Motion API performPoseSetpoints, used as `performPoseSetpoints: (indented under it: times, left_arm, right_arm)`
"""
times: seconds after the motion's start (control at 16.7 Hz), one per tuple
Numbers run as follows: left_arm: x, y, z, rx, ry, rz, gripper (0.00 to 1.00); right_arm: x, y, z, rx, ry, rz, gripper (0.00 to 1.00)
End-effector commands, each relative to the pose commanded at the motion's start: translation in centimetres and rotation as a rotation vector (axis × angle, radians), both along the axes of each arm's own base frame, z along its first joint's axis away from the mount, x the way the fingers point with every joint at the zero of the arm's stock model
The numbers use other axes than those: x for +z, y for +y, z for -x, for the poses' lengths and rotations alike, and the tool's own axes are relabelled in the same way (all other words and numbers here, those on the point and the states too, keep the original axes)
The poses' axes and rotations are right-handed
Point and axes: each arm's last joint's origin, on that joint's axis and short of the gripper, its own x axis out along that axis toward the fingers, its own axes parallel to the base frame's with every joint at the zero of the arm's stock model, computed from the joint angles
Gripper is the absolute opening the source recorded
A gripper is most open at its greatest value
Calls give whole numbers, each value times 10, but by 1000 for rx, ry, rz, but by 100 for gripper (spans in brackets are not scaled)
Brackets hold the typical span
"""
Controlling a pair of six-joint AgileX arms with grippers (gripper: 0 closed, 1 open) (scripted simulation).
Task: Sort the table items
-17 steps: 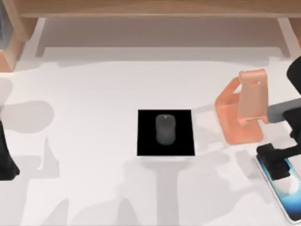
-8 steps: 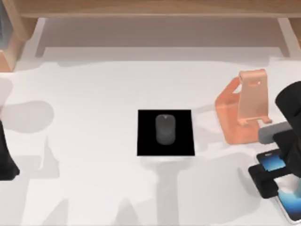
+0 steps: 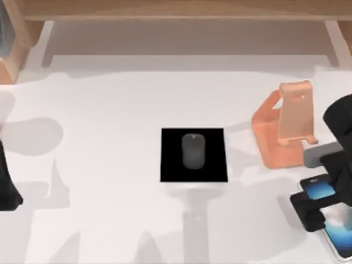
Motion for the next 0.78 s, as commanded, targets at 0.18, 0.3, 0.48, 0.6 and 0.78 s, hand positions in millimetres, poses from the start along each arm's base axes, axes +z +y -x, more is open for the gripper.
performPoseSetpoints:
  times: [0.18,0.3,0.48,0.6,0.78]
  left_arm:
    - [0,0,0,0,0,0,100]
    - [0,0,0,0,0,0,100]
    - [0,0,0,0,0,0,100]
    - [0,0,0,0,0,0,100]
    - [0,0,0,0,0,0,100]
  right_arm:
    - [0,0,0,0,0,0,77]
    - [0,0,0,0,0,0,62]
    - [0,0,0,0,0,0,40]
    - [0,0,0,0,0,0,25]
    - [0,0,0,0,0,0,2]
